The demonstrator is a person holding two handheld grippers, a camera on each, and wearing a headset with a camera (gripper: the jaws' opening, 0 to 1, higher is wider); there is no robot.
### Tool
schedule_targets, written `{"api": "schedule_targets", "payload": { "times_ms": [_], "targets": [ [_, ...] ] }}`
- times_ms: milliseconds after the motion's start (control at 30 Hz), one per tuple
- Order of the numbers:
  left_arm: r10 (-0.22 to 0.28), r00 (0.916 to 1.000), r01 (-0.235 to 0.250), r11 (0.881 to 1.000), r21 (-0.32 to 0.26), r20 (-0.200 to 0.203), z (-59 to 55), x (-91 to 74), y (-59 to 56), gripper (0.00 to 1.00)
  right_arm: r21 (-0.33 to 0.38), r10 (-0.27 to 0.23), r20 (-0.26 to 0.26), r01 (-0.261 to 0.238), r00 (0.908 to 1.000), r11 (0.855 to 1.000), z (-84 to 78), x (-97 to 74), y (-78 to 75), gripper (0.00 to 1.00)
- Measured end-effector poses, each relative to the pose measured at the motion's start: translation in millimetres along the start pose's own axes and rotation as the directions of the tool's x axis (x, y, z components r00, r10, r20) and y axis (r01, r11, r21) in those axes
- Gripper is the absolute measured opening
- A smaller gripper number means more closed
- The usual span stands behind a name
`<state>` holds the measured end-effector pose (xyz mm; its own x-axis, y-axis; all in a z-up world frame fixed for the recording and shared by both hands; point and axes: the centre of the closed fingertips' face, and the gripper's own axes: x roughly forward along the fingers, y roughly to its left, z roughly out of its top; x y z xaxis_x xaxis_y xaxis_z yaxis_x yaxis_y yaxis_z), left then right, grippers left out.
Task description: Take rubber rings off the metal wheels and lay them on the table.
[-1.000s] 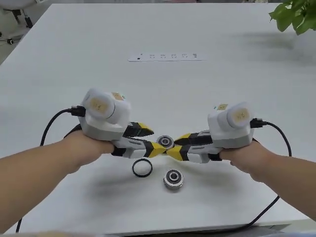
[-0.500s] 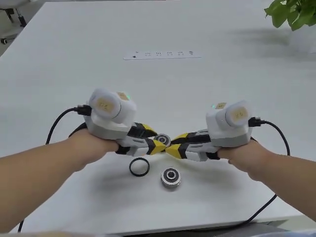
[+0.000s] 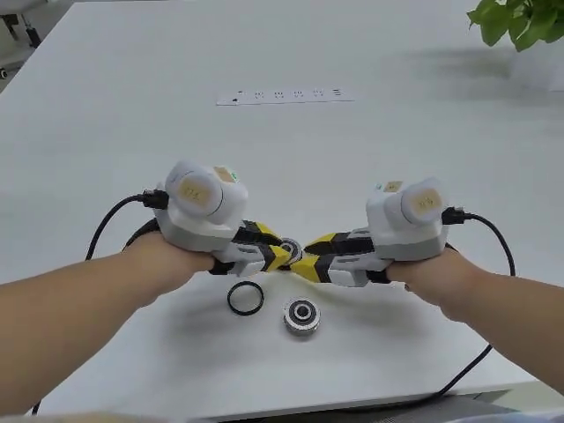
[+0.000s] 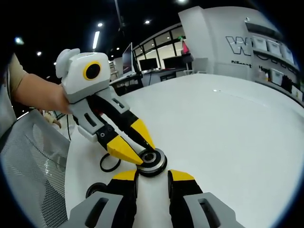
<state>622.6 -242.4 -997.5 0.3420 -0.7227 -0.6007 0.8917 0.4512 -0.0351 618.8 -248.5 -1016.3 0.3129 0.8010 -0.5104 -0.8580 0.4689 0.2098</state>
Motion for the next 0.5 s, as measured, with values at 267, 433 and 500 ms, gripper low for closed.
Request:
{"api": "schedule_targets", "payload": {
  "times_ms": [267, 433, 500],
  "targets": [
    [0.02, 0.9998, -0.02, 1.0, 0.003, -0.003, 0.2, 0.6, 1.4, 0.14, -0.038, 0.004, -0.008, -0.005, 1.0, 0.999, 3.1, 9.3, 5.4, 0.26],
    [0.023, 0.9997, -0.023, 1.0, -0.004, -0.001, 0.0, 1.8, 1.9, 0.14, -0.043, -0.002, -0.008, 0.002, 1.0, 0.999, 3.0, 8.0, 3.5, 0.24],
    [0.025, 0.9997, -0.025, 1.0, -0.006, 0.0, 0.2, 1.9, 1.6, 0.14, -0.048, -0.005, -0.008, 0.005, 1.0, 0.999, 2.0, 6.9, 3.3, 0.23]
  ]
}}
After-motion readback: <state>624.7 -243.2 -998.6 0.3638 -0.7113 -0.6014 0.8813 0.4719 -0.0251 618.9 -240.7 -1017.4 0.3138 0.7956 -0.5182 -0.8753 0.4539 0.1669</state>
